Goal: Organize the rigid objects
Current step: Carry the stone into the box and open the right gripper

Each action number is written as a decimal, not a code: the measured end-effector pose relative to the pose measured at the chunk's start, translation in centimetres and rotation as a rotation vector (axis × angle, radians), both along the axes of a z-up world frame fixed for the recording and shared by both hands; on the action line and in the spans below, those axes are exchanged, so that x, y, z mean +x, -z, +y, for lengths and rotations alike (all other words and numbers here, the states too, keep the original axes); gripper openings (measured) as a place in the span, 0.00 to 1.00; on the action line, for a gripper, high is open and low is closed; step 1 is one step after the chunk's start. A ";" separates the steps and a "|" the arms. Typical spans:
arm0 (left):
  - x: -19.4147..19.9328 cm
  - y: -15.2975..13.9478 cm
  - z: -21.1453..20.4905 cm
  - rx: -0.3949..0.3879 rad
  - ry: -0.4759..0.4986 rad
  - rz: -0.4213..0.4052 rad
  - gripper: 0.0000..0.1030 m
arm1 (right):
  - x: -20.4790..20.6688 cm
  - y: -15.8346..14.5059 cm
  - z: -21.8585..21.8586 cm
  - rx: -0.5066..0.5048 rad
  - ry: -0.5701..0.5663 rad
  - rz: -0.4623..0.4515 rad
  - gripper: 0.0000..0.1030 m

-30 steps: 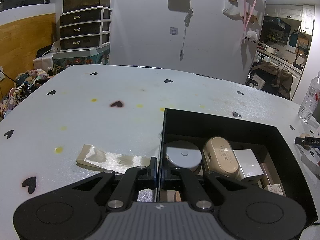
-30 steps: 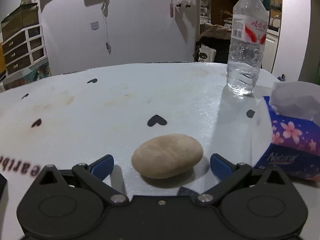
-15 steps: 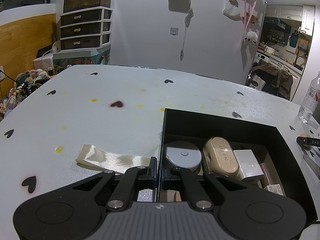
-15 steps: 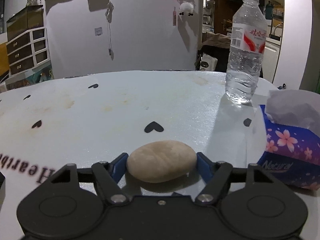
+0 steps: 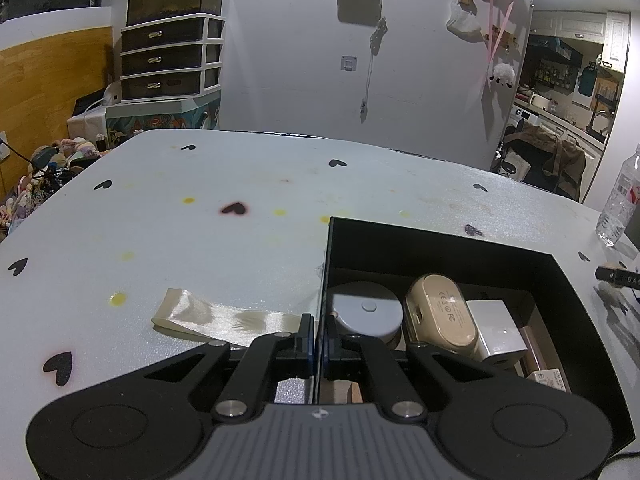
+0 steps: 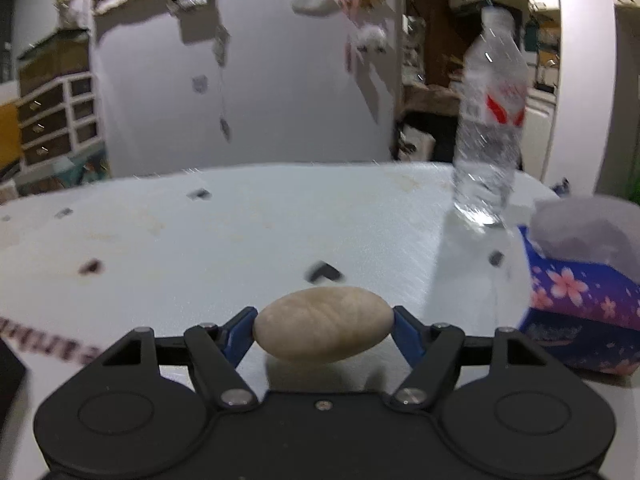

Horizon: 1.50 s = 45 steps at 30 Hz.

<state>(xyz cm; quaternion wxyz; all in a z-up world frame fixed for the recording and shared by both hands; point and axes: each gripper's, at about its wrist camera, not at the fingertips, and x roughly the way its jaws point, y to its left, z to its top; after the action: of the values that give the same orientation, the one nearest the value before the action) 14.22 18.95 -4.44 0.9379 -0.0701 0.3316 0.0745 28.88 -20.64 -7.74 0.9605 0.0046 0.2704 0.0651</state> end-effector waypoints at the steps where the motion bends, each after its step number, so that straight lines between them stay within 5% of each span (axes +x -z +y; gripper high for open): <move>1: 0.0 0.0 0.0 0.001 -0.001 0.000 0.03 | -0.5 -0.5 0.6 0.016 -0.026 -0.017 0.71; 8: 0.0 0.0 -0.2 0.010 -0.002 0.002 0.03 | -4.0 -3.7 4.5 0.159 -0.232 -0.075 0.71; 15: 0.1 0.0 -0.3 0.012 -0.002 0.003 0.03 | -6.5 -6.2 8.9 0.242 -0.504 -0.040 0.71; 29: 0.2 0.3 0.1 -0.002 0.003 -0.001 0.03 | -10.0 -6.9 16.3 0.019 -0.903 0.260 0.71; 34: 0.1 0.3 0.2 -0.006 0.005 -0.003 0.03 | -10.5 -6.3 17.4 -0.059 -0.919 0.388 0.71; 45: 0.1 0.3 0.2 -0.006 0.005 -0.002 0.04 | -10.3 -6.4 19.2 -0.190 -0.917 0.435 0.71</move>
<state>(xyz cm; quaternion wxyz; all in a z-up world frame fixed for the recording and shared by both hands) 14.35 19.16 -4.78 0.9382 -0.0722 0.3309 0.0710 18.59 -1.41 -1.30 0.7509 -0.1881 0.4429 0.4524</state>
